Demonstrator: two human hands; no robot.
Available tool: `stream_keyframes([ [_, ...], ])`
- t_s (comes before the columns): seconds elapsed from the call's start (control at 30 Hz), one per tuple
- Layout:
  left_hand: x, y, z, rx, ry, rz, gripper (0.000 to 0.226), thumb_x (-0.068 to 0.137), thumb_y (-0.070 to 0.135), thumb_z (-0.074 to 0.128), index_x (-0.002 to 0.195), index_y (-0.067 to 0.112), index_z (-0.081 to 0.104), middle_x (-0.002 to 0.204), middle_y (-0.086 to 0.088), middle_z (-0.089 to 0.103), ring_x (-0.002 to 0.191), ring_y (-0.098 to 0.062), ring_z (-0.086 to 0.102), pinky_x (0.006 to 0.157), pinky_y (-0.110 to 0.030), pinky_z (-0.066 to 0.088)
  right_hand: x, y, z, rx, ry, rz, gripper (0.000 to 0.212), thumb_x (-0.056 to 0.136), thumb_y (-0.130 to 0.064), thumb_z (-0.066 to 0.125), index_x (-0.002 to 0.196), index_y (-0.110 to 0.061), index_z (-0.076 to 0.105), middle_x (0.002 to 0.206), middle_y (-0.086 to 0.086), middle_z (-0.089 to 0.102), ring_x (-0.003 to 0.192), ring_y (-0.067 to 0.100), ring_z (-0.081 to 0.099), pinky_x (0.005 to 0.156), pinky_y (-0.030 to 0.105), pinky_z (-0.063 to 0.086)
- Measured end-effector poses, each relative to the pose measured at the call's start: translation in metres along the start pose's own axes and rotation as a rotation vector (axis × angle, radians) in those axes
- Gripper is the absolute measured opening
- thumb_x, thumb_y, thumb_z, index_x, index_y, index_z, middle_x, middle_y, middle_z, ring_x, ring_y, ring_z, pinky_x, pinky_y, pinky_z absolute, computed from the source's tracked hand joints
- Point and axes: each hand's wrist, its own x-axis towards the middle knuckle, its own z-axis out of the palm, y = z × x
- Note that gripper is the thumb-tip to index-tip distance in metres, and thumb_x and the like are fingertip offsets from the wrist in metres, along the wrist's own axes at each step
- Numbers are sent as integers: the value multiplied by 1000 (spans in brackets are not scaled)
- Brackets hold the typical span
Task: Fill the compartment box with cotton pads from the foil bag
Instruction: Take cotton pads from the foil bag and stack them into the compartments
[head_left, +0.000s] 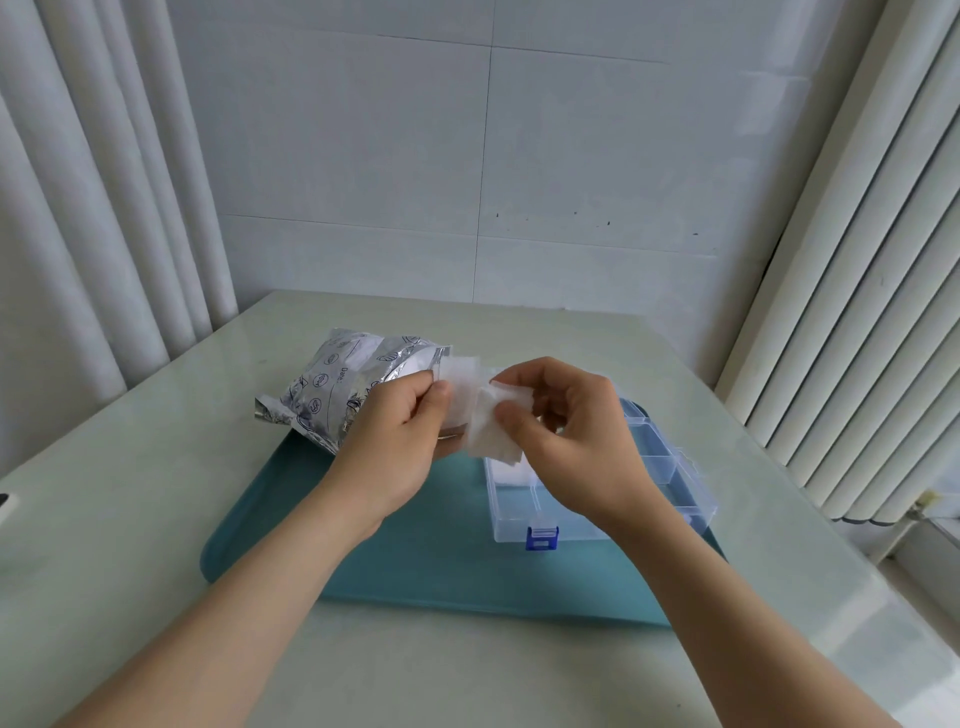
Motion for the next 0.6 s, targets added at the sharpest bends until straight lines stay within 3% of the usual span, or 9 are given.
stream_keyframes([
  [0.07, 0, 1, -1, -13, -36, -44, 33, 113, 10, 41, 101, -6, 68, 106, -23, 75, 103, -31, 76, 84, -34, 65, 1, 2, -2, 32, 4, -11, 20, 92, -3, 70, 100, -21, 75, 91, -6, 77, 76, 28, 69, 68, 48, 58],
  [0.2, -5, 7, 3, -129, -157, -126, 39, 110, 3, 37, 109, 4, 76, 106, -17, 79, 103, -31, 78, 93, -46, 63, 1, 8, 0, 1, 20, 2, 20, 93, -10, 73, 111, -21, 75, 92, -1, 77, 81, 30, 72, 73, 52, 59],
  [0.3, -7, 8, 6, -160, -214, -143, 41, 110, 4, 35, 118, 7, 75, 109, -18, 79, 105, -33, 78, 97, -47, 60, 2, 10, 1, -62, 38, 11, 23, 94, -14, 77, 114, -26, 75, 99, -10, 75, 79, 20, 71, 78, 46, 60],
  [0.43, -7, 10, 6, -178, -224, -143, 39, 112, 5, 35, 116, 4, 74, 108, -20, 79, 104, -33, 78, 96, -47, 61, 2, 9, 2, -178, 37, -13, 35, 95, -16, 76, 128, -27, 71, 111, -15, 67, 82, 9, 65, 80, 24, 55],
  [0.53, -8, 10, 6, -217, -217, -161, 38, 113, 14, 38, 117, 1, 73, 111, -21, 78, 104, -33, 78, 95, -47, 61, 1, 8, 2, -204, 55, -37, 28, 94, -16, 78, 119, -27, 74, 102, -17, 70, 80, 7, 64, 72, 16, 50],
  [0.6, -7, 10, 5, -230, -214, -171, 40, 114, 19, 37, 119, 1, 73, 111, -19, 79, 105, -34, 78, 96, -48, 60, 1, 7, 2, -198, 81, -40, 25, 92, -15, 80, 112, -28, 75, 97, -19, 72, 79, 8, 66, 70, 19, 52],
])
